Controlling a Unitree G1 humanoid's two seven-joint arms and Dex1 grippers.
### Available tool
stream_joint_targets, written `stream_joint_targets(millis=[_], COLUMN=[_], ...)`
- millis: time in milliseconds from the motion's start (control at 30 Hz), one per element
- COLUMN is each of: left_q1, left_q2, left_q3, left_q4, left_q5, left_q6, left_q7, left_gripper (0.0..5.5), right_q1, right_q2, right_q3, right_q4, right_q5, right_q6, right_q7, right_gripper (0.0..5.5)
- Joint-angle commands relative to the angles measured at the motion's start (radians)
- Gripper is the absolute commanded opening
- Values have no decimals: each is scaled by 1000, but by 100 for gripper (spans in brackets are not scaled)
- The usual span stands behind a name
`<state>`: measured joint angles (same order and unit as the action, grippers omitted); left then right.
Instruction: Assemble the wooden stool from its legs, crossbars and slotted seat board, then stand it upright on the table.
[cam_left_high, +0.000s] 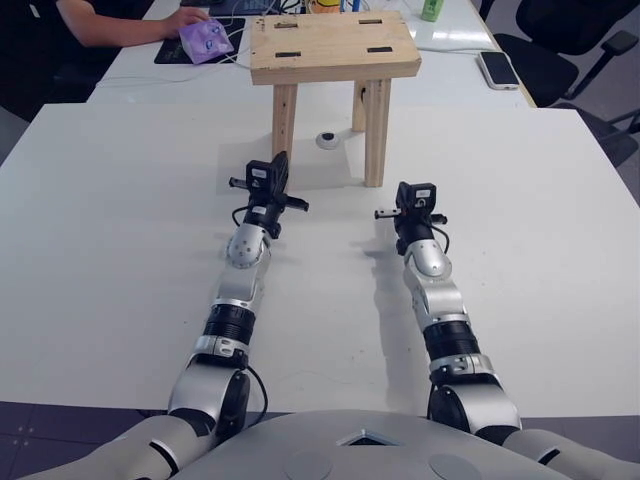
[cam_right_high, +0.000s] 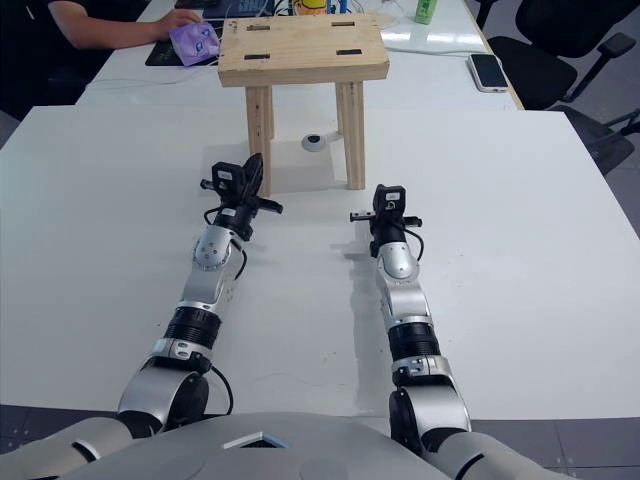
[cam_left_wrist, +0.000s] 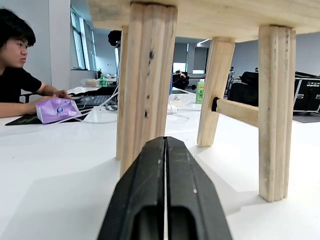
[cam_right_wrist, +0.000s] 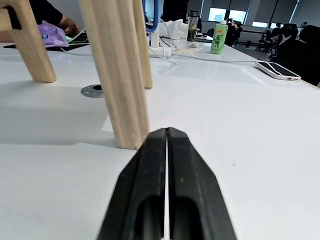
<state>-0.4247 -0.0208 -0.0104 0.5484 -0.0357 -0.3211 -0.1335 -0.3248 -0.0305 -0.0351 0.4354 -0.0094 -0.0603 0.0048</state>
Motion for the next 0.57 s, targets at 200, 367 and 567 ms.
stream_joint_targets(millis=[200, 367, 567], left_q1=[-50, -42, -40], left_q2=[11, 6, 6], left_q3=[6, 7, 10], left_q4=[93, 102, 109], left_q5=[3, -6, -9], left_q6=[-68, -87, -98], left_q7=[-25, -44, -61], left_gripper=[1, 1, 1], right_q1=[-54, -100, -124], right_q2=[9, 14, 17], right_q3=[-11, -10, -7], right_q4=[101, 156, 203], right_q5=[39, 40, 34], right_q6=[-32, -53, -79], right_q7=[37, 47, 50], right_gripper=[0, 0, 0])
